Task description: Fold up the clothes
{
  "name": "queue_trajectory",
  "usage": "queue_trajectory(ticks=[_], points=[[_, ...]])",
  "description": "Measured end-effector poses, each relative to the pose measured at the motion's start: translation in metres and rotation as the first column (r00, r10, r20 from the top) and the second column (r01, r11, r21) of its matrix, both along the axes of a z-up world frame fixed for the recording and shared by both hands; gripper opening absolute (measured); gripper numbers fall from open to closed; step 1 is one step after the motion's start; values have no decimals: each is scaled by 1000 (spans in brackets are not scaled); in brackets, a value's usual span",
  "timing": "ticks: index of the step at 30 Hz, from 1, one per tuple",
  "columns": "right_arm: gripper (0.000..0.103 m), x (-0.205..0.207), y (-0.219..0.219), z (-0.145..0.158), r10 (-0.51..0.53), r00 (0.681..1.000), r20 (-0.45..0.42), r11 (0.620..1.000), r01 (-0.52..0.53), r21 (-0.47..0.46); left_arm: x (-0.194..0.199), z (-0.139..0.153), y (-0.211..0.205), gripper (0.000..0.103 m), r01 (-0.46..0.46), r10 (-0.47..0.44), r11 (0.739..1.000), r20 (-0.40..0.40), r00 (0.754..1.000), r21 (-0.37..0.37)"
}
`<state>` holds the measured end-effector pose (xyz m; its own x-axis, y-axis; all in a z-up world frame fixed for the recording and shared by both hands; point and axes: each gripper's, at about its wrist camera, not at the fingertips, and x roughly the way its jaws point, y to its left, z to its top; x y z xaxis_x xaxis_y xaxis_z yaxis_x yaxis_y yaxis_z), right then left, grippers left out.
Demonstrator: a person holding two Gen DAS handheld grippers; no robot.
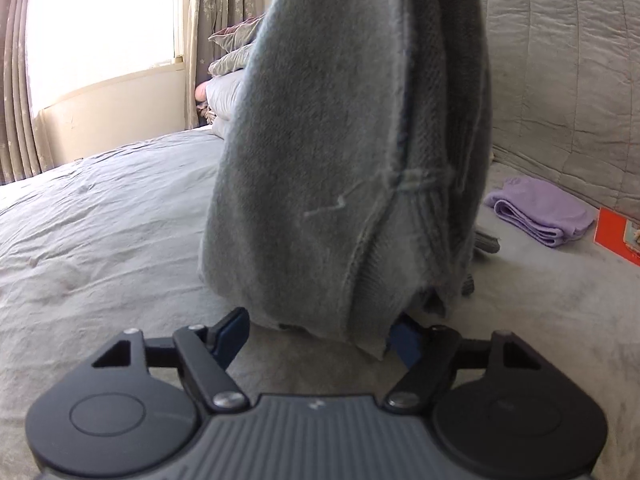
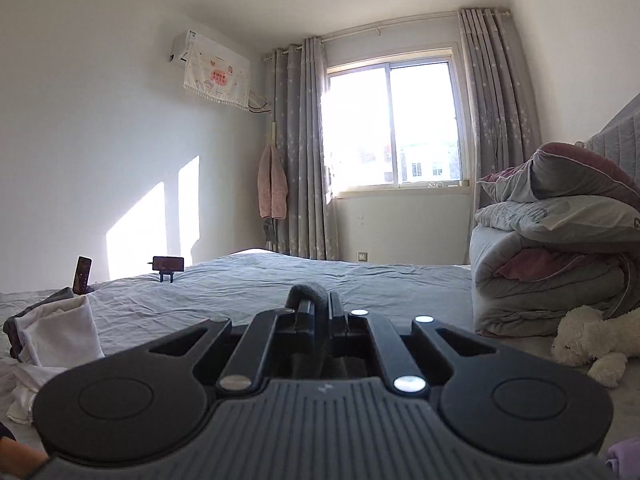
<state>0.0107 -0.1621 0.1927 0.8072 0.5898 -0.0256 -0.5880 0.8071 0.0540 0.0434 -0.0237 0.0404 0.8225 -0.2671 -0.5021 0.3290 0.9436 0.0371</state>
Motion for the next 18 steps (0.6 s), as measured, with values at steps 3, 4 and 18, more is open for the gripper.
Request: queue_trajectory(ticks=[3, 4, 18], points=[[5, -4, -4, 6, 40, 999, 2, 998, -40, 55, 5, -3, 3, 19, -34, 33, 999, -9, 999, -5], [5, -5, -5, 7, 54, 999, 1, 996, -54, 69, 7, -2, 6, 10, -39, 39, 999, -9, 999, -26], [5, 49, -42, -37, -344, 918, -196, 923, 291, -253, 11, 31, 33, 1, -113, 122, 982, 54, 991, -154]])
